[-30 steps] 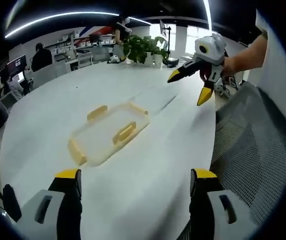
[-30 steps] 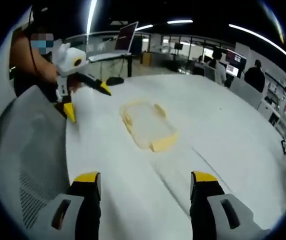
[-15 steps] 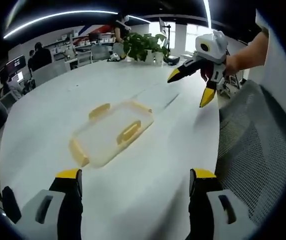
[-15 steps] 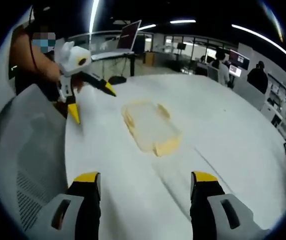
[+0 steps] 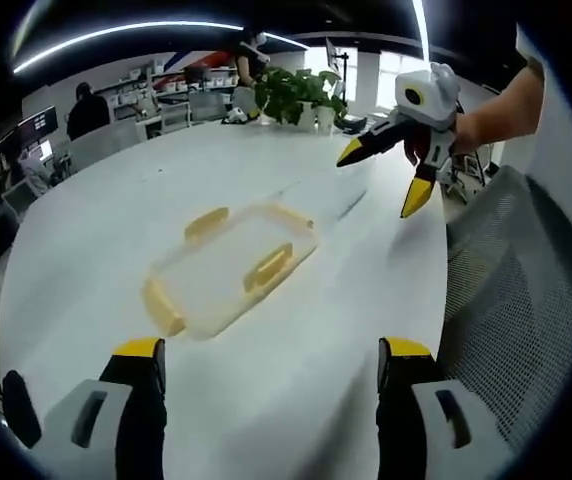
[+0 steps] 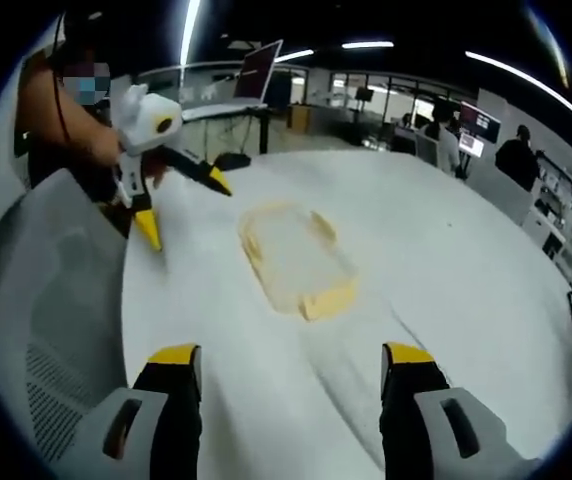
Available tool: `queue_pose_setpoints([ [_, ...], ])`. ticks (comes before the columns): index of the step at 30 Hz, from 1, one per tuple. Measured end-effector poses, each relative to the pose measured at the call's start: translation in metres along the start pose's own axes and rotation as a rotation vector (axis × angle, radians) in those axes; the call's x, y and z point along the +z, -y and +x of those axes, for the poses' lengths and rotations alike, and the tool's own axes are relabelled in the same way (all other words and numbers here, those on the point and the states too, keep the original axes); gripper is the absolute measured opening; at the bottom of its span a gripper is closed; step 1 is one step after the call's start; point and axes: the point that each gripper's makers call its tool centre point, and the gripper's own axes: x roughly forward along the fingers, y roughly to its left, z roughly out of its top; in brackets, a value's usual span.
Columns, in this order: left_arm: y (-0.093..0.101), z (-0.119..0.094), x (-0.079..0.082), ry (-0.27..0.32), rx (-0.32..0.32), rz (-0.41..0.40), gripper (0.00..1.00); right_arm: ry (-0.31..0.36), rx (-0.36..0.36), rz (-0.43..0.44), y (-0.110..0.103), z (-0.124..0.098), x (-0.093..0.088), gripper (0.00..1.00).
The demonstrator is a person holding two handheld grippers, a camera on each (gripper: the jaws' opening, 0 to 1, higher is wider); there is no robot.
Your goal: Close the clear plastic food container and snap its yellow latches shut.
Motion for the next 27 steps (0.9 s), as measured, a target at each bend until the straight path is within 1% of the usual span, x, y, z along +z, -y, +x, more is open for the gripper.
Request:
queue_pose_setpoints([
  [8,-0.008,0.001,-0.002,-0.017,-0.002,0.012,0.88,-0.011,0.005,-0.021,0.006,0.005,0.003,0.71],
  [12,-0.012,0.002,-0.001,-0.022,-0.006,0.021,0.87,-0.012,0.01,-0.04,0.008,0.006,0.008,0.69],
  [19,-0.019,0.004,0.0,-0.039,-0.012,0.046,0.86,-0.012,0.016,-0.057,0.014,0.012,0.014,0.69],
  [27,-0.032,0.008,0.002,-0.059,-0.02,0.085,0.84,-0.021,0.025,-0.09,0.018,0.019,0.017,0.69],
])
